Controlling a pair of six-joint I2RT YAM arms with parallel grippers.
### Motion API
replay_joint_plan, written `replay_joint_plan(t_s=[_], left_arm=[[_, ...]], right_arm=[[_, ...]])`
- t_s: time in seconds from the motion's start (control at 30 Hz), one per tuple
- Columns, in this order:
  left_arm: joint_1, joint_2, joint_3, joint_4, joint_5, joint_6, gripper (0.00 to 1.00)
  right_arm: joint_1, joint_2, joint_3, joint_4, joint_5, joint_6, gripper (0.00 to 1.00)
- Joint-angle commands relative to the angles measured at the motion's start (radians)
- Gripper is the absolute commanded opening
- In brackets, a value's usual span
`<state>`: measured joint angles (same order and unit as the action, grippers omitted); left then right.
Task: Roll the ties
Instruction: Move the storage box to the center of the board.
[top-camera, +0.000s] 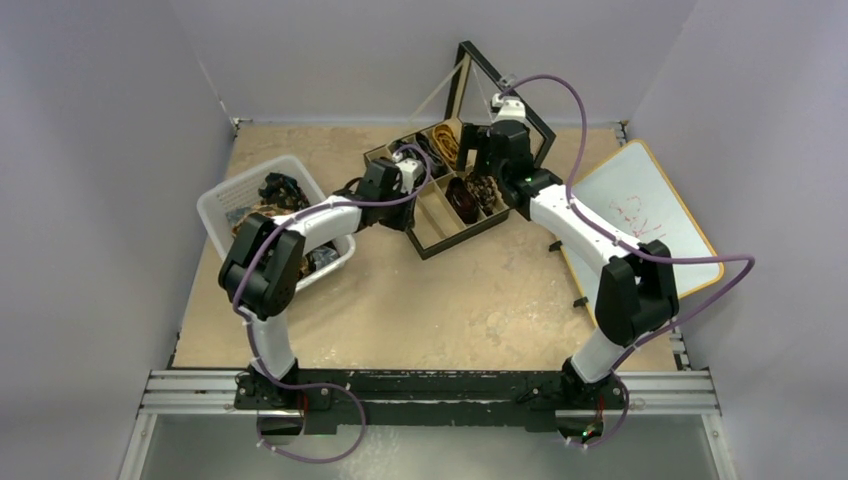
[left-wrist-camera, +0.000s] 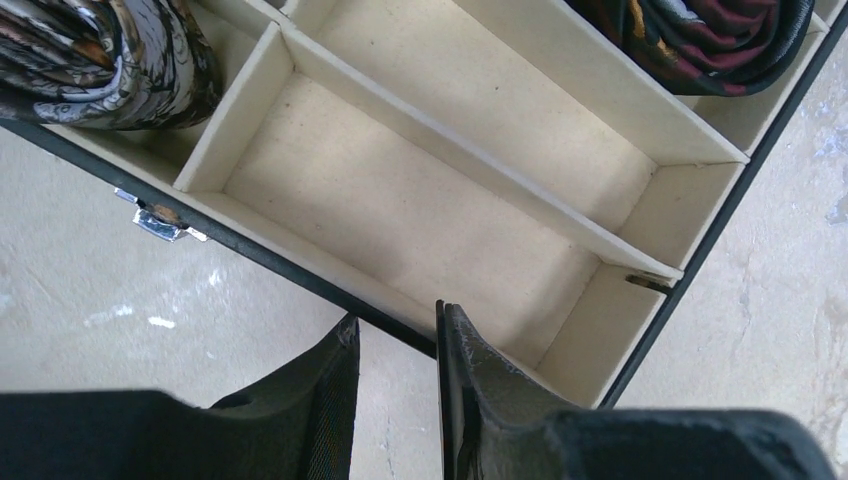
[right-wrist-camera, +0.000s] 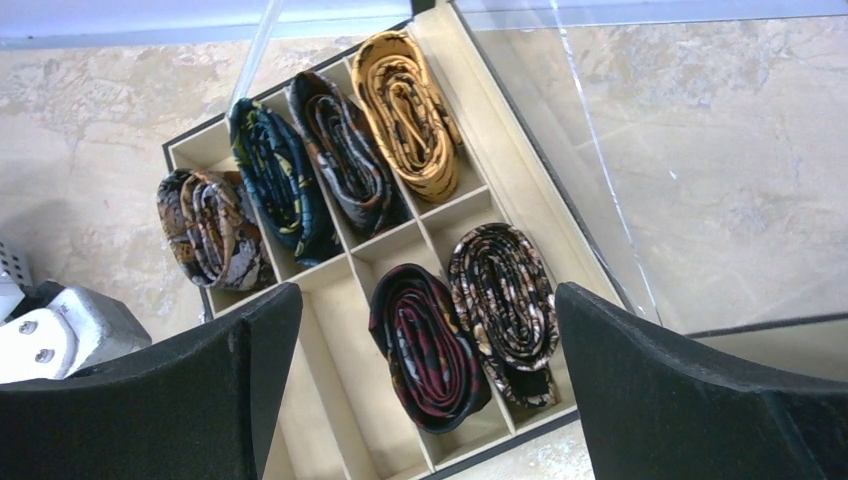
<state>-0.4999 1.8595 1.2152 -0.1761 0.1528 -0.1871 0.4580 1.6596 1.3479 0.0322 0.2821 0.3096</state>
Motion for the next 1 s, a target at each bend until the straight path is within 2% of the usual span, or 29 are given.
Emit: replay_joint_plan(t_s=[0.0, 0.1, 0.17, 0.23, 0.33, 0.4, 0.53, 0.6, 0.77, 0.83, 0.97], left_arm=[[-0.064, 0.084, 0.055, -0.019, 0.109, 0.173, 0.14], [-0.088, 0.111, 0.089, -0.02, 0.11, 0.182, 0.15], [-0.091, 0.125, 0.112, -0.022, 0.106, 0.151, 0.19], [-0.09, 0.138, 0.143, -0.022, 0.112, 0.09, 0.27], [-0.086, 0.155, 0.218, -0.082, 0.091, -0.047, 0.44], [-0.087, 0.123, 0.203, -0.081, 0.108, -0.118, 0.52], [-0.085, -0.067, 0.055, -0.013, 0.08, -0.248, 0.68], [-0.085, -0.179, -0.022, -0.016, 0.053, -0.285, 0.72], [-0.053, -0.486, -0.224, -0.094, -0.102, -0.444, 0.79], [-0.008, -0.586, -0.298, -0.139, -0.135, -0.487, 0.82], [0.182, -0.716, -0.351, -0.151, -0.052, -0.493, 0.86]], right_arm=[[0.001, -0.026, -0.008, 0.0, 0.048, -0.006, 0.99], [0.0, -0.027, -0.011, -0.003, 0.05, -0.009, 0.99], [-0.001, -0.027, -0.008, -0.007, 0.047, -0.013, 0.99], [-0.002, -0.026, -0.005, -0.014, 0.026, -0.014, 0.99], [-0.002, -0.027, 0.012, -0.04, -0.035, -0.012, 0.99], [-0.002, -0.036, 0.016, -0.058, -0.108, -0.018, 0.99], [-0.002, -0.096, -0.034, -0.036, -0.257, -0.01, 0.99], [-0.002, -0.122, -0.064, 0.011, -0.28, -0.012, 0.99], [0.0, -0.135, -0.121, 0.067, -0.509, 0.024, 0.99], [0.008, -0.136, -0.155, 0.127, -0.582, 0.072, 0.99], [0.043, -0.139, -0.182, 0.151, -0.579, 0.109, 0.99]])
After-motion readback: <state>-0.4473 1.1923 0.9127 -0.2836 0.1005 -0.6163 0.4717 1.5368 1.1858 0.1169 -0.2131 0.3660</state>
